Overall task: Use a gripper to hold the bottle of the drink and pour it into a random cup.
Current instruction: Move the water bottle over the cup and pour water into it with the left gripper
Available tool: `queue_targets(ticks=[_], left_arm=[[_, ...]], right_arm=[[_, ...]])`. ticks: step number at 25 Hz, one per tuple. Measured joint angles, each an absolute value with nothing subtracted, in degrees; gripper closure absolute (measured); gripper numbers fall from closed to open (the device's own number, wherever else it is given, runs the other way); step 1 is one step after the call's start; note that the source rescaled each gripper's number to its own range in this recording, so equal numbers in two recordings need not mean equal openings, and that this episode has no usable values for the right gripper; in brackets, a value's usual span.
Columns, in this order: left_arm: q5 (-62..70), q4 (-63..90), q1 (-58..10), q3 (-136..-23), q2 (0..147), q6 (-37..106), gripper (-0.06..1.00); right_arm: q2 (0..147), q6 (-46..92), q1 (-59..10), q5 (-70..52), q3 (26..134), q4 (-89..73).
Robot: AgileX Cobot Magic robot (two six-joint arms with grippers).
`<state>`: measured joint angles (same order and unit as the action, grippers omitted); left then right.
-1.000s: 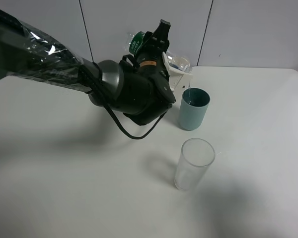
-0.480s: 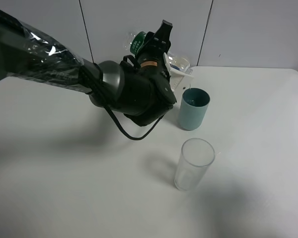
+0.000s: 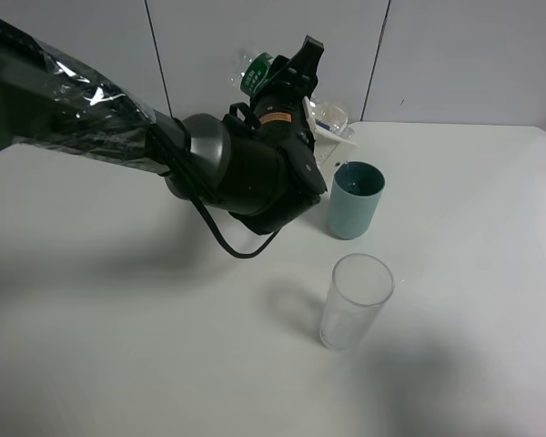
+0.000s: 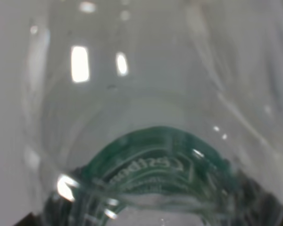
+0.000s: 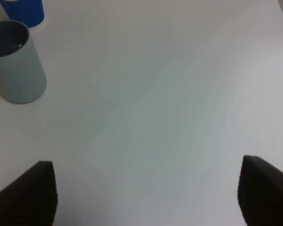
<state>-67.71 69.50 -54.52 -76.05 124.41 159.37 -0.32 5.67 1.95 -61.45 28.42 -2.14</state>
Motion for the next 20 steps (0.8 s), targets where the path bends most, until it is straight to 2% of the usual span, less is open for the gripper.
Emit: queue_targets(ticks=[20], left_arm=[[-67.73,66.38,-54.52,-76.05,124.41,162.13,0.94]], right_arm=[[-0.32,5.67,1.95,-61.45,28.42,-2.14]])
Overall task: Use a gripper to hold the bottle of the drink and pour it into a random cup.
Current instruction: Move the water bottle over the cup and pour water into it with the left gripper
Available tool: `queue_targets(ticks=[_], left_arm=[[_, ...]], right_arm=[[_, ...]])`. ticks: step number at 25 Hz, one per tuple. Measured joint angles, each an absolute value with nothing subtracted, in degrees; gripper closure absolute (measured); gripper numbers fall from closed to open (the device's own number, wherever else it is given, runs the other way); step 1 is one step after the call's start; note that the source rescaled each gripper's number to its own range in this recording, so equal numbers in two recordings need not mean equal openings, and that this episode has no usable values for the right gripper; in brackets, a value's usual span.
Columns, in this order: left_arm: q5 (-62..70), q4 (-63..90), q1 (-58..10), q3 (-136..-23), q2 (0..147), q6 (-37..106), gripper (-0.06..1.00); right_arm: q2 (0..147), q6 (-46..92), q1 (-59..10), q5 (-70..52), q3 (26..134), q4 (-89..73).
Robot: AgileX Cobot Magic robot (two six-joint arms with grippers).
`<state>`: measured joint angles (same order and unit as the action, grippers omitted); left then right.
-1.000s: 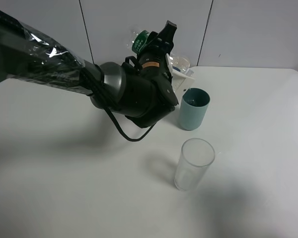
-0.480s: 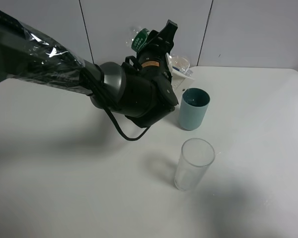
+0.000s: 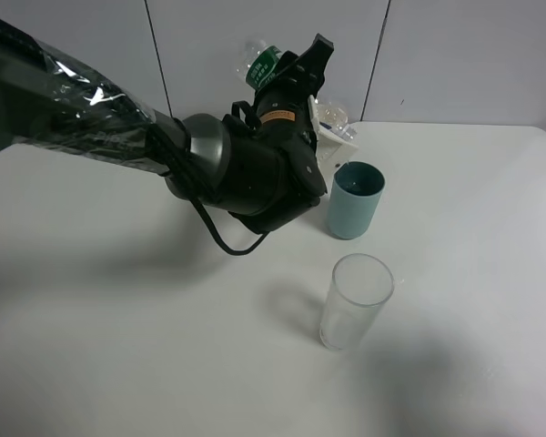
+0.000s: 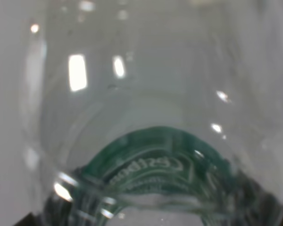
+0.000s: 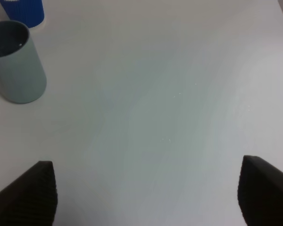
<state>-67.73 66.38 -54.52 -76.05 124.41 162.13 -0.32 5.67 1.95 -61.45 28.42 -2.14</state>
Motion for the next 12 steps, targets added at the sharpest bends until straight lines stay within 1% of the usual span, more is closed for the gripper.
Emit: queue_targets(ticks=[12], left_arm=[[-67.73,64.26,-54.52,-76.05,124.41,164.24,0.94]], right_arm=[[-0.32,5.67,1.95,-61.45,28.42,-2.14]])
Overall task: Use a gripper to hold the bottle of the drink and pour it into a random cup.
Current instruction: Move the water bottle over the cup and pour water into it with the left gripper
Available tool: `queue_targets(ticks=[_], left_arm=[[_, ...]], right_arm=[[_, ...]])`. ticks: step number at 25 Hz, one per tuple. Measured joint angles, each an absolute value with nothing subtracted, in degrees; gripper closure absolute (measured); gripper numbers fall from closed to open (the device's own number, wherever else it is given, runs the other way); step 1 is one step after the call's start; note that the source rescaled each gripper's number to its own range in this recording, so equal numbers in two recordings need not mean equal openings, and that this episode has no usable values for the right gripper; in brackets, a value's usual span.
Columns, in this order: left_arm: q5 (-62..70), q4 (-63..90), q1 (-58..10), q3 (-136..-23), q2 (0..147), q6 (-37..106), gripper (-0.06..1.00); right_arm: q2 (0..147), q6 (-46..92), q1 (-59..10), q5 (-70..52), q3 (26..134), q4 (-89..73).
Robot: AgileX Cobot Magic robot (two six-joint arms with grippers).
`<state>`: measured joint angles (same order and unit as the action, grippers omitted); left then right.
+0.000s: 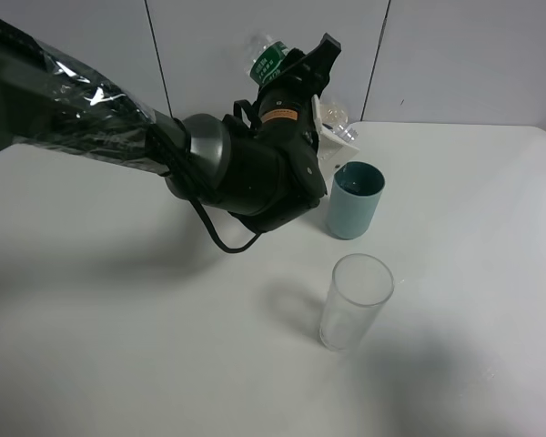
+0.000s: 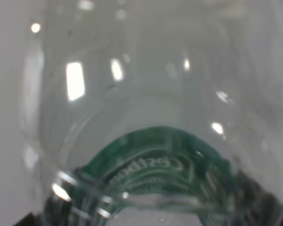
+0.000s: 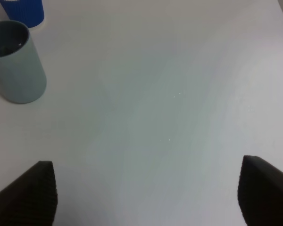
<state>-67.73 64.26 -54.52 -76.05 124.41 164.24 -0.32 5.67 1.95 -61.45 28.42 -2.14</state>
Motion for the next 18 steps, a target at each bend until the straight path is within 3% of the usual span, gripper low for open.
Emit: queue_targets(ticks=[10,18], left_arm=[[-66.52,65.47,-54.52,-76.05,124.29,156.82,0.94],[-51.00,75.89,-54.01,-76.05,118.65,139.03,0.94]], right_arm=[[-0.32,5.67,1.95,-61.45,28.42,-2.14],[-0.32,5.67,1.95,-61.45,28.42,-2.14]])
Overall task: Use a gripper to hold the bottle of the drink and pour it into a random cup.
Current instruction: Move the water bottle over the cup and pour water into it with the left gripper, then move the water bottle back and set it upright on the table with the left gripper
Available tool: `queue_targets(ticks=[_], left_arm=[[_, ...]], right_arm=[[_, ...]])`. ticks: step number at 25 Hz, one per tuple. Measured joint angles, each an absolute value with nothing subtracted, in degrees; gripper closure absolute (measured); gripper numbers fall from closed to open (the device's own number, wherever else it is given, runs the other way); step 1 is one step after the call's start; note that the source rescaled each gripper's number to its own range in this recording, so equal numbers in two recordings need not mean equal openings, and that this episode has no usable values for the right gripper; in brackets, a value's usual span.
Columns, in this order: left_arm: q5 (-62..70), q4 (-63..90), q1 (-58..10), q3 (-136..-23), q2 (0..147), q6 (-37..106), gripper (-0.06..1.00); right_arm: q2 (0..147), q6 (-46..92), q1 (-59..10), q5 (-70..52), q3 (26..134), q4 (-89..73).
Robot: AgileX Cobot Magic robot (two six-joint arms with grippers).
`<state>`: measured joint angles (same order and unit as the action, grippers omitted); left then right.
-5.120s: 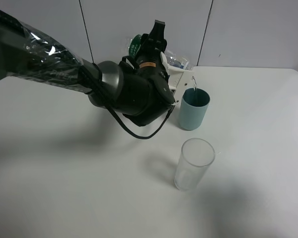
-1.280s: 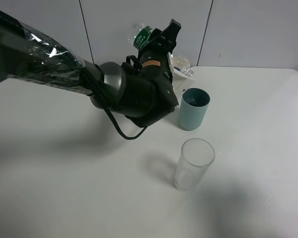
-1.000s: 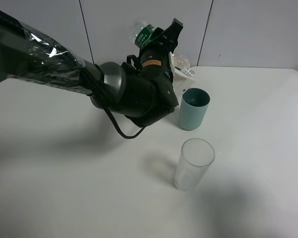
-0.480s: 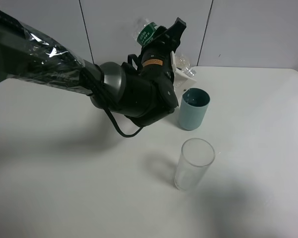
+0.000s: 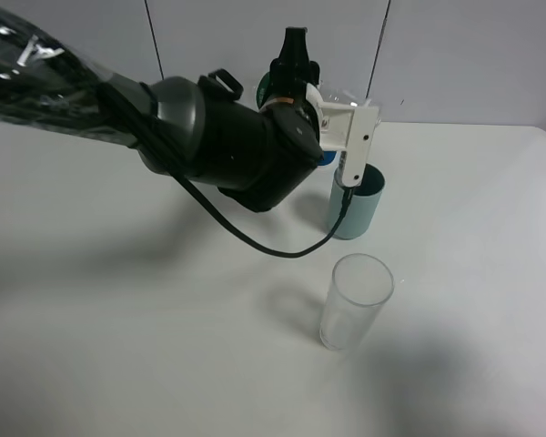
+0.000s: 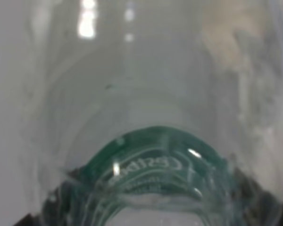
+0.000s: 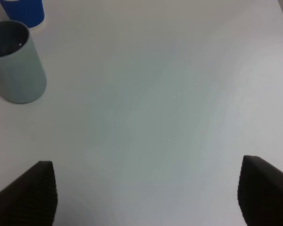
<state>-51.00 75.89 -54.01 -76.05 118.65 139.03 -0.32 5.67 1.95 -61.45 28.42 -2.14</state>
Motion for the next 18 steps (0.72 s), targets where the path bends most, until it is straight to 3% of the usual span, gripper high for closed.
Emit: queue_targets(ticks=[10,18], left_arm=[[-38.22,83.15,-45.22,-76.05,108.46,115.47,0.94],[-18.32,98.02,-37.41,-76.05,103.48,113.11,0.94]], right_arm=[[-0.32,5.67,1.95,-61.45,28.42,-2.14],[-0.32,5.67,1.95,-61.45,28.42,-2.14]])
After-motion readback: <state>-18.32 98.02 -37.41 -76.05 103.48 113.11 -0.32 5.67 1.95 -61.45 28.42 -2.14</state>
